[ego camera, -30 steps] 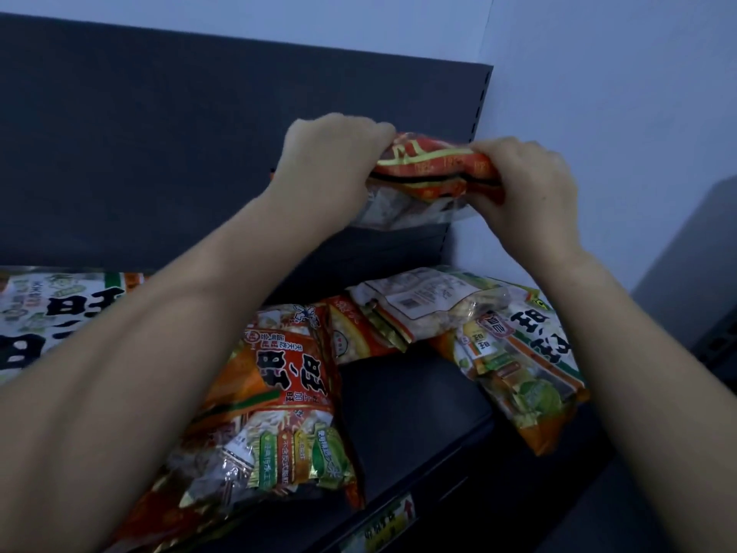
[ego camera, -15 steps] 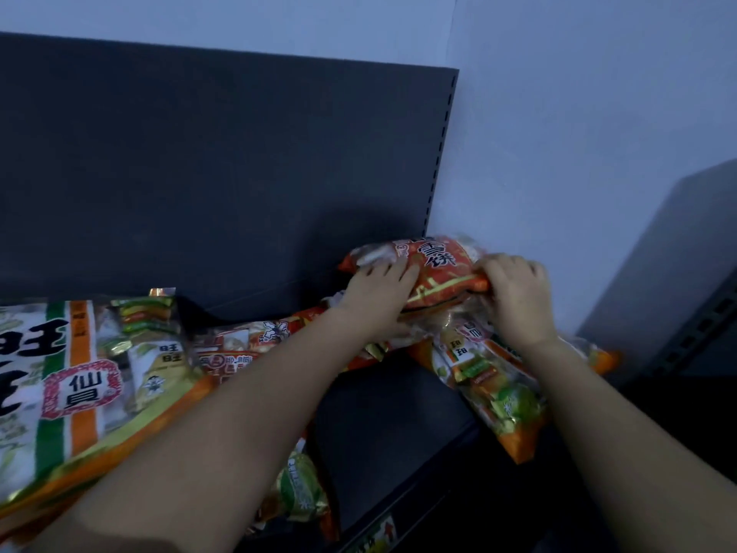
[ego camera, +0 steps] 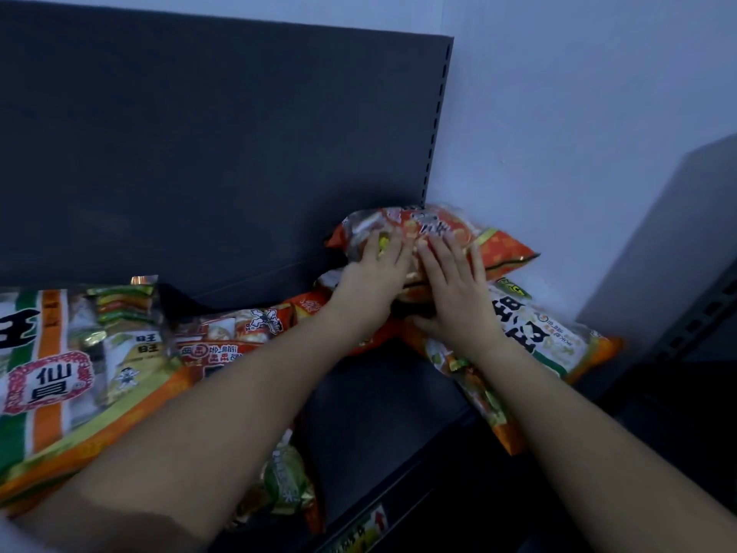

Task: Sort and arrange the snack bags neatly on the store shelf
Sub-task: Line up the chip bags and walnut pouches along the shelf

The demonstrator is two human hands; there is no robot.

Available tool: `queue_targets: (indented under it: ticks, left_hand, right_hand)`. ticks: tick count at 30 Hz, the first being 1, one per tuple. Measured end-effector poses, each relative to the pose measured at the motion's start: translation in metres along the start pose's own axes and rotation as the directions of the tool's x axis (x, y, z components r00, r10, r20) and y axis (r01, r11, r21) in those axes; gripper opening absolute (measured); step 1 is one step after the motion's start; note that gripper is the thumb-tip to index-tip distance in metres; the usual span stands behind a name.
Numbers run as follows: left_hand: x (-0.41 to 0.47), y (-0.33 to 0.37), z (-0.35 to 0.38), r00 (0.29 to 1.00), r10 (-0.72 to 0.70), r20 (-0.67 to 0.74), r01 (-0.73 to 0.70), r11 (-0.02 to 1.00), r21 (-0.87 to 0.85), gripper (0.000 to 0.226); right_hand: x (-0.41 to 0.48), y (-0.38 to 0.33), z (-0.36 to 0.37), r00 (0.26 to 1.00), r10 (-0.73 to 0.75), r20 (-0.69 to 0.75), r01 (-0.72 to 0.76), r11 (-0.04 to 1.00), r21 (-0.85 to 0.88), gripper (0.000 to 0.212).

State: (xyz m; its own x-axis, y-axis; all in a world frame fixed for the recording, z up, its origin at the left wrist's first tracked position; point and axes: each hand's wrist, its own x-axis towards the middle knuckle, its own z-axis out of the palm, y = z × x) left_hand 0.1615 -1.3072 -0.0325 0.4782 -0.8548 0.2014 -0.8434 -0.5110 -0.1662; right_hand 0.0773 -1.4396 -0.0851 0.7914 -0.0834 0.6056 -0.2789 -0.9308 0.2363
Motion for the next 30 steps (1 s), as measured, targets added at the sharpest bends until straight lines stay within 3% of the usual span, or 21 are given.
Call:
queue_targets:
  ticks: [4, 7, 10, 12, 14, 17, 19, 21, 23, 26, 28, 30]
  left_hand:
    - [0.020, -0.014, -0.025, 0.924, 0.022, -0.383, -0.057, 0.995, -0.081, 0.049]
    - [0.027, -0.023, -0.031, 0.946, 0.034, -0.323, -0.097, 0.979, -0.181, 0.043]
    - [0.019, -0.033, -0.024, 0.947, 0.047, -0.318, -0.139, 0.952, -0.273, 0.057]
    - [0.009, -0.036, -0.008, 0.979, 0.022, -0.203, -0.083, 0.951, -0.296, 0.070]
    - [0.001, -0.037, 0.016, 0.997, -0.071, 0.004, 0.070, 0.975, -0.212, 0.079]
    - [-0.015, -0.032, 0.051, 0.894, -0.186, 0.408, 0.182, 0.982, 0.048, 0.094]
    - [-0.025, -0.028, 0.067, 0.825, -0.216, 0.522, 0.150, 0.975, 0.166, 0.103]
    - [-0.029, -0.028, 0.074, 0.834, -0.230, 0.501, 0.132, 0.966, 0.224, 0.098]
    - [-0.029, -0.029, 0.073, 0.870, -0.192, 0.454, 0.079, 0.963, 0.256, 0.079]
    - [-0.029, -0.025, 0.069, 0.903, 0.047, 0.427, -0.167, 0.954, 0.249, 0.031]
    - [-0.032, -0.022, 0.061, 0.909, 0.109, 0.402, -0.221, 0.945, 0.243, 0.028]
    - [-0.033, -0.024, 0.050, 0.949, 0.082, 0.306, -0.146, 0.971, 0.191, 0.029]
  right_hand:
    - [0.026, -0.001, -0.010, 0.967, 0.190, -0.168, -0.185, 0.982, 0.045, 0.079]
    - [0.042, 0.006, -0.010, 0.947, 0.257, -0.190, -0.252, 0.966, 0.051, 0.060]
    - [0.040, 0.015, 0.000, 0.963, 0.255, -0.092, -0.253, 0.967, 0.029, 0.063]
    - [0.027, 0.022, 0.005, 0.961, 0.274, 0.023, -0.275, 0.960, 0.058, 0.071]
    - [0.010, 0.027, 0.011, 0.959, 0.246, 0.139, -0.260, 0.960, 0.101, 0.076]
    - [0.002, 0.024, 0.011, 0.955, 0.229, 0.187, -0.251, 0.962, 0.103, 0.079]
    - [0.007, 0.019, 0.005, 0.945, 0.235, 0.229, -0.262, 0.960, 0.095, 0.082]
    - [0.011, 0.016, -0.003, 0.956, 0.164, 0.245, -0.194, 0.975, 0.105, 0.090]
    - [0.011, 0.006, -0.011, 0.976, -0.050, 0.210, 0.033, 0.996, 0.086, 0.094]
    - [0.010, -0.016, -0.010, 0.938, -0.325, 0.116, 0.321, 0.945, 0.057, 0.084]
    - [0.010, -0.024, -0.005, 0.935, -0.342, 0.100, 0.338, 0.940, 0.048, 0.071]
    - [0.011, -0.028, -0.001, 0.950, -0.298, 0.095, 0.299, 0.954, 0.004, 0.052]
